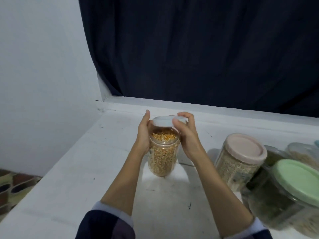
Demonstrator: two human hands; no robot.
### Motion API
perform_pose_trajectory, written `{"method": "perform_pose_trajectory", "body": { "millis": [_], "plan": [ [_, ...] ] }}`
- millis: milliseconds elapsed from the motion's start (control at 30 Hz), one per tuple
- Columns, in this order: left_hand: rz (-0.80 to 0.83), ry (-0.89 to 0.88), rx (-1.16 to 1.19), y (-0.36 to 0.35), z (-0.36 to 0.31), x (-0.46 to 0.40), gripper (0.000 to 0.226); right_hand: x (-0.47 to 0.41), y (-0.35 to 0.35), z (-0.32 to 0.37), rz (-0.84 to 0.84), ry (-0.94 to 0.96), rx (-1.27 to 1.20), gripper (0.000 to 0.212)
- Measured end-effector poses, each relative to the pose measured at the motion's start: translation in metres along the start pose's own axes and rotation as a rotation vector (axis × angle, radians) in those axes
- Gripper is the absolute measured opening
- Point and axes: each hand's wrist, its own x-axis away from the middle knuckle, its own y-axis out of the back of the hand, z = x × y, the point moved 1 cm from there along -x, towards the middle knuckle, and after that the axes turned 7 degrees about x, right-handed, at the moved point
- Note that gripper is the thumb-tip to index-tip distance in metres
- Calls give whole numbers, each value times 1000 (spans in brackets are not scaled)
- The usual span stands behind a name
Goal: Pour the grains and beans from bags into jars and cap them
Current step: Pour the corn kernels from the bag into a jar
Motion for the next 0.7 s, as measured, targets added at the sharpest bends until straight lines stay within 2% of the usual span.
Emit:
{"method": "perform_pose_trajectory", "body": {
  "millis": [67,133,200,300,500,633,700],
  "plan": [
    [63,8,19,1,1,2,63,6,0,-6,98,26,-27,54],
    [102,-19,3,2,3,6,50,8,0,-6,154,39,-45,50],
    [128,-56,-8,4,5,7,40,7,0,-4,175,30,-26,47],
    [158,-122,-30,9,7,7,40,6,-1,-4,177,28,4,41],
    [49,-244,-133,19,12,5,32,-4,0,-5,177,-7,83,32],
    [32,-307,-188,26,18,5,45,-8,-4,-3,198,-12,107,19],
    [-11,-303,-139,22,22,6,34,-7,-4,-3,196,-33,76,26]
  ]
}}
